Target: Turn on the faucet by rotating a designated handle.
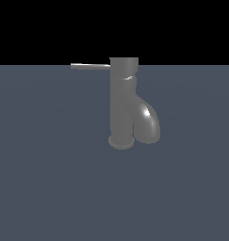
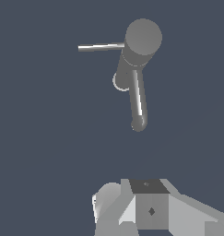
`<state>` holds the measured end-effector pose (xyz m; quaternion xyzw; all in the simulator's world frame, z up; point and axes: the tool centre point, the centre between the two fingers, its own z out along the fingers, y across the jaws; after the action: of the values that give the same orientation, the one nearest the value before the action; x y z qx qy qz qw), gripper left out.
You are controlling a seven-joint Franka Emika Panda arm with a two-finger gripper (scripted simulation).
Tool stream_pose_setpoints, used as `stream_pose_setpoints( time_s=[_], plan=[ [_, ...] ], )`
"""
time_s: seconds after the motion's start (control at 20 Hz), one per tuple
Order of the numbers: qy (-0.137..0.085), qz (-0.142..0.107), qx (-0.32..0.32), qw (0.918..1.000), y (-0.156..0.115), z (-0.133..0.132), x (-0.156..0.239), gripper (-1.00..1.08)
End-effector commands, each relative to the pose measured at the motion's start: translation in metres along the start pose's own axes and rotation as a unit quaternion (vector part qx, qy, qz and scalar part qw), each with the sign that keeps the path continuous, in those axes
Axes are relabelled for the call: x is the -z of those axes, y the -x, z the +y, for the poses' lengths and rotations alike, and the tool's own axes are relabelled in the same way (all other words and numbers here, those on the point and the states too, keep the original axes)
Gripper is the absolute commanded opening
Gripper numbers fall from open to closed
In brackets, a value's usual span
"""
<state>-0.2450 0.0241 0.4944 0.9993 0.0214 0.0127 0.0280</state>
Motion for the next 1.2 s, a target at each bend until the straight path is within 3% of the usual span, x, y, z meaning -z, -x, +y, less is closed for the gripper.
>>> stream_pose_setpoints(
  time_s=[0.0, 0.65, 1.15],
  plan=[
    [0.000, 0.000, -0.003, 1.0000, -0.001, 0.000, -0.001, -1.00],
    [-0.005, -0.001, -0.079, 0.9969, -0.033, -0.006, -0.011, -1.00],
    [-0.012, -0.005, -0.190, 0.9818, -0.079, -0.016, -0.032, -1.00]
  ],
)
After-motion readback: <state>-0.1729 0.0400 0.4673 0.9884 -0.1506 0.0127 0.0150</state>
